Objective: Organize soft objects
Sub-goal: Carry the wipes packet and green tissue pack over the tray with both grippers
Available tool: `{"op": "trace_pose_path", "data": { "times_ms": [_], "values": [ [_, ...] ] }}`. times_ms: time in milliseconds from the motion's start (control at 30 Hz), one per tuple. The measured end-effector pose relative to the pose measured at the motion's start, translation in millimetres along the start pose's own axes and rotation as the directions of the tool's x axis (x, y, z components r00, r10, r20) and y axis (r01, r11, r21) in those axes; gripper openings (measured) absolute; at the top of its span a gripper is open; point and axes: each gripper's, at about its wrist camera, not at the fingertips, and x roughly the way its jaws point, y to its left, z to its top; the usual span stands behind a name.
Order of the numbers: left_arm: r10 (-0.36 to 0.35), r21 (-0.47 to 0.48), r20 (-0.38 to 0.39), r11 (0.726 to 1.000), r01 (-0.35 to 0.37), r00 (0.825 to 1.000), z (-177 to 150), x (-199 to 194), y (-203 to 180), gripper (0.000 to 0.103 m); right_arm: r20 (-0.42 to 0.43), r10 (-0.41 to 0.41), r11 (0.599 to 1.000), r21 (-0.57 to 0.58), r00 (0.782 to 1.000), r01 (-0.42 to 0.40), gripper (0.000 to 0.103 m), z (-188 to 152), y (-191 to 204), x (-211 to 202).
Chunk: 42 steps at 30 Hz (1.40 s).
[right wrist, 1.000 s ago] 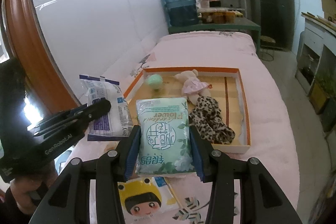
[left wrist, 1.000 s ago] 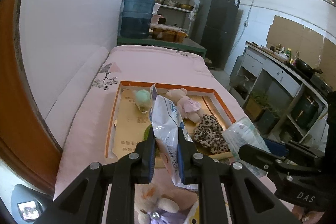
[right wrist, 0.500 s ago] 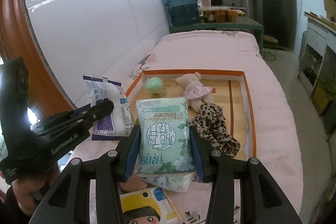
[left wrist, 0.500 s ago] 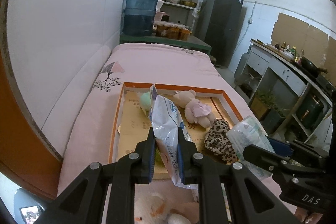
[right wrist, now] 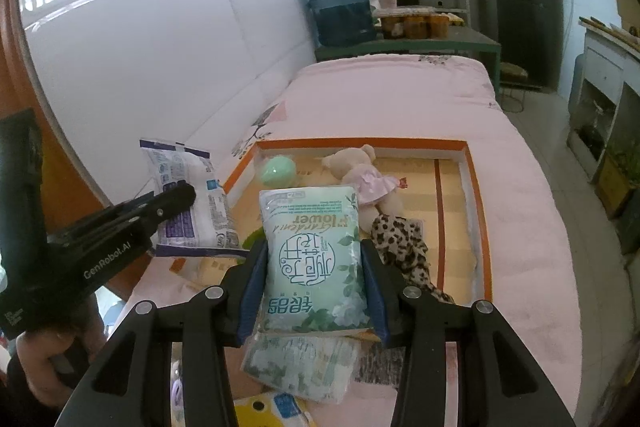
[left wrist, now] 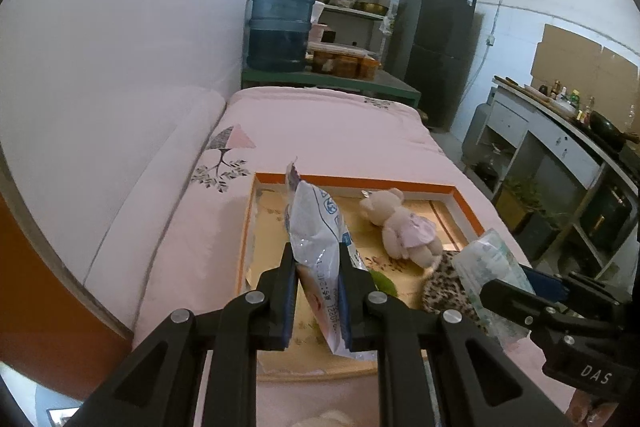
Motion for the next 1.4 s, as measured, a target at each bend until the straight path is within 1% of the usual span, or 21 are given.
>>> {"op": "trace_pose_path", "data": {
  "times_ms": [267, 500, 567, 633, 700, 767, 1033, 1400],
  "values": [
    [0.039, 0.026, -0.016, 0.999, -0.039, 0.999, 5, 17, 7, 0.017, -0.022, 0.003, 1.000, 0.011, 1.000, -0.003, 0.046, 6, -5, 25],
    [0.061, 0.036, -0.033, 0.998, -0.059, 0.998, 8, 32, 13, 0.017, -0.040, -0.002, 1.000, 0.014, 0.999, 0.003, 0.046, 10, -11, 43],
    [0.058, 0.030, -0.041, 0.998, -0.056, 0.997, 8, 37, 15, 0.017, -0.044, -0.004, 1.000, 0.017, 0.999, 0.005, 0.046, 11, -13, 47],
    [0.035, 0.007, -0.052, 0.999, -0.035, 0.998, 8, 41, 17, 0.017, -0.048, -0.003, 1.000, 0.021, 0.999, 0.004, 0.046, 11, -16, 51],
    [-0.003, -0.030, -0.067, 1.000, 0.001, 0.998, 9, 46, 19, 0.017, -0.051, -0.003, 1.000, 0.026, 0.999, 0.004, 0.046, 11, -18, 54],
    [-0.013, -0.037, -0.073, 0.999, 0.010, 0.997, 8, 50, 17, 0.017, -0.054, -0.002, 1.000, 0.029, 0.999, 0.003, 0.046, 10, -20, 56],
    [-0.019, -0.039, -0.089, 0.999, 0.016, 0.996, 5, 65, 9, 0.017, -0.066, -0.008, 0.999, 0.033, 0.998, 0.011, 0.046, 10, -28, 64],
    [-0.003, -0.046, -0.108, 0.999, -0.002, 0.994, -3, 75, 10, 0.018, -0.096, -0.013, 0.999, 0.029, 0.995, 0.016, 0.046, 5, -33, 82]
  ]
}}
